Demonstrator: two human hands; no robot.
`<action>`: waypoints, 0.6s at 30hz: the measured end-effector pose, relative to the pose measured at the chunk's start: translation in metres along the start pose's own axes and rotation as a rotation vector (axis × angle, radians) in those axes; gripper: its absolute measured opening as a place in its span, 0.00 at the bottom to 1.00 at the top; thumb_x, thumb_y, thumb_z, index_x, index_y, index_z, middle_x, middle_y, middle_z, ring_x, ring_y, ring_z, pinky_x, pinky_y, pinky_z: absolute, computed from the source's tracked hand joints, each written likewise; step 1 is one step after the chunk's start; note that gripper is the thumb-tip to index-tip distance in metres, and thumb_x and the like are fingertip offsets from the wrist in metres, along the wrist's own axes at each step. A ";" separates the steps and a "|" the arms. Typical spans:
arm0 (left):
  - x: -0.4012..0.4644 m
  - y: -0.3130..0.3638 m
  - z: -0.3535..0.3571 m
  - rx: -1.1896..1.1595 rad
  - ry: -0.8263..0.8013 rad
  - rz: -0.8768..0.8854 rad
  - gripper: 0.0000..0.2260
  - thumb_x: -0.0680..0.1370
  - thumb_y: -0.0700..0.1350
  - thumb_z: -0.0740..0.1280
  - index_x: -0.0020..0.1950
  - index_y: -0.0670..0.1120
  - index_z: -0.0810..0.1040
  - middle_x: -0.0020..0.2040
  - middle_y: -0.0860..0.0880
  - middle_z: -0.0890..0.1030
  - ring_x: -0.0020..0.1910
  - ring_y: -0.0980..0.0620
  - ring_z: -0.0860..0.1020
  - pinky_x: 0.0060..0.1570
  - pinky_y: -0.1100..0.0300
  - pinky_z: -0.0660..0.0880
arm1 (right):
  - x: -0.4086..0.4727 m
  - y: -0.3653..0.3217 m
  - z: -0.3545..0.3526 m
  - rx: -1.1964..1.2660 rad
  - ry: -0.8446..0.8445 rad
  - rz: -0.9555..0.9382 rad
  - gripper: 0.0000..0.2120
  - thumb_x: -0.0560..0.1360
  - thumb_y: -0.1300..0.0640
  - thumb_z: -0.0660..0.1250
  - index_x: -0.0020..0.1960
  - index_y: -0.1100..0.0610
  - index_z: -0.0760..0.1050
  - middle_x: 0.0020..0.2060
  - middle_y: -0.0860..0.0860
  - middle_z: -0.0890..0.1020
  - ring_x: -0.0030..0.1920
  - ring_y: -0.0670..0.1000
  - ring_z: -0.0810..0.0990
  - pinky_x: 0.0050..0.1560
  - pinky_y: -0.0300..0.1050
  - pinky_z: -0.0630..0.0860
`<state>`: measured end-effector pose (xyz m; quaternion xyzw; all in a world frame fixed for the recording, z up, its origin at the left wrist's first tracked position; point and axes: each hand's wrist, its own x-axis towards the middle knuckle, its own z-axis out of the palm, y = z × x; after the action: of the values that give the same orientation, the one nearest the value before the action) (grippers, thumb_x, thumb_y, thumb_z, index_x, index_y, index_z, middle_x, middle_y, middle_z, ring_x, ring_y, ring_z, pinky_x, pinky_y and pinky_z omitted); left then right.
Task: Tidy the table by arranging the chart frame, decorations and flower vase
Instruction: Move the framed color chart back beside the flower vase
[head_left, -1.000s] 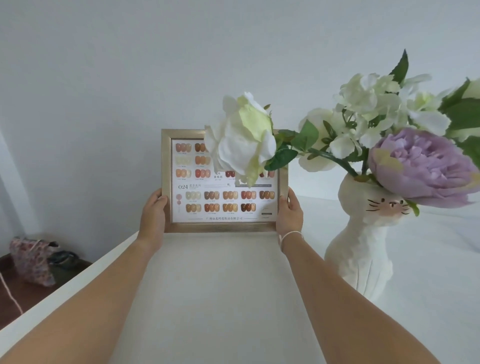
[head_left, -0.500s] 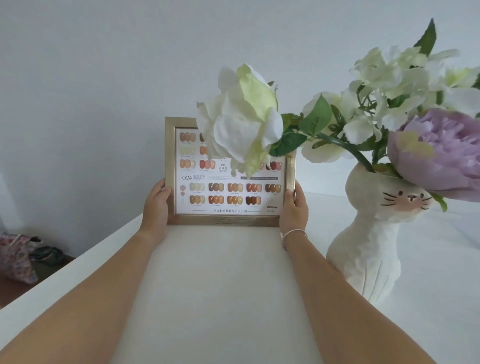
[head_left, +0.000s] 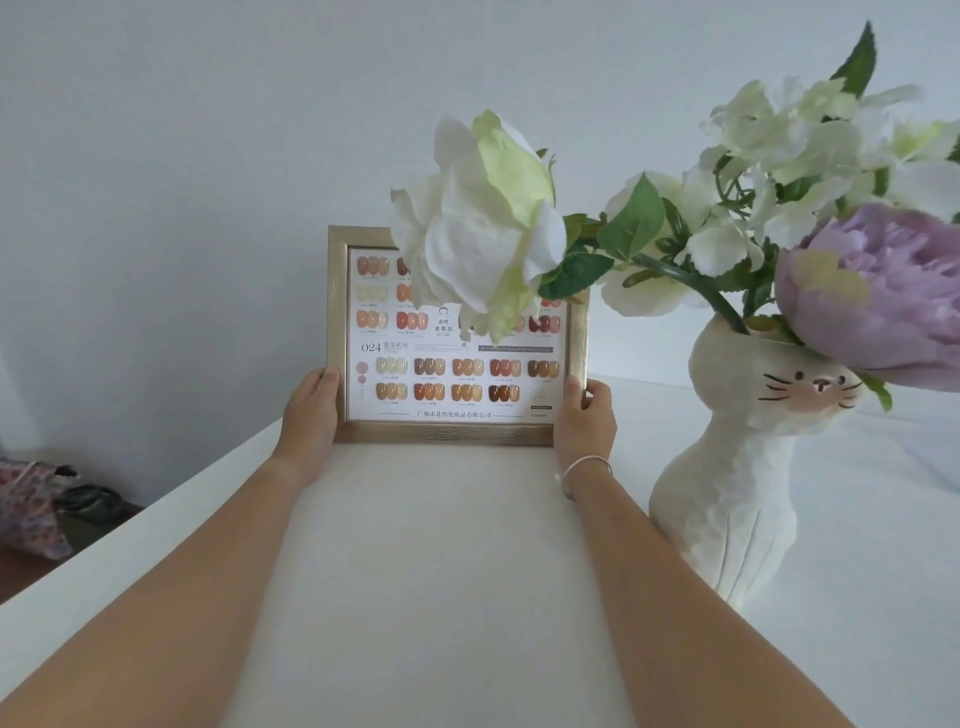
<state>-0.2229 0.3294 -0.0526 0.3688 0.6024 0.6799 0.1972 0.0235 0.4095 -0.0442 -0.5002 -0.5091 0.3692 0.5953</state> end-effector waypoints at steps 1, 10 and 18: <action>0.000 0.000 0.000 -0.004 -0.005 0.000 0.11 0.79 0.51 0.54 0.45 0.53 0.76 0.45 0.58 0.79 0.46 0.60 0.75 0.43 0.64 0.68 | 0.000 0.000 0.000 -0.004 0.000 -0.001 0.14 0.79 0.51 0.55 0.56 0.59 0.70 0.43 0.50 0.75 0.40 0.48 0.72 0.30 0.30 0.62; 0.003 -0.003 0.000 -0.027 -0.015 -0.002 0.11 0.80 0.49 0.54 0.51 0.48 0.75 0.48 0.54 0.79 0.47 0.58 0.75 0.46 0.63 0.68 | 0.001 0.001 0.001 0.000 0.003 -0.009 0.13 0.79 0.51 0.55 0.57 0.59 0.70 0.43 0.50 0.75 0.41 0.49 0.72 0.31 0.30 0.62; 0.002 -0.004 -0.001 0.000 0.007 -0.008 0.10 0.79 0.50 0.55 0.49 0.50 0.75 0.46 0.56 0.78 0.47 0.57 0.74 0.43 0.62 0.67 | -0.002 0.000 -0.002 0.006 0.008 -0.013 0.16 0.79 0.51 0.56 0.62 0.58 0.69 0.52 0.54 0.77 0.46 0.49 0.73 0.39 0.33 0.67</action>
<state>-0.2260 0.3309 -0.0564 0.3642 0.6045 0.6803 0.1977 0.0248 0.4069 -0.0450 -0.4966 -0.5090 0.3648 0.6011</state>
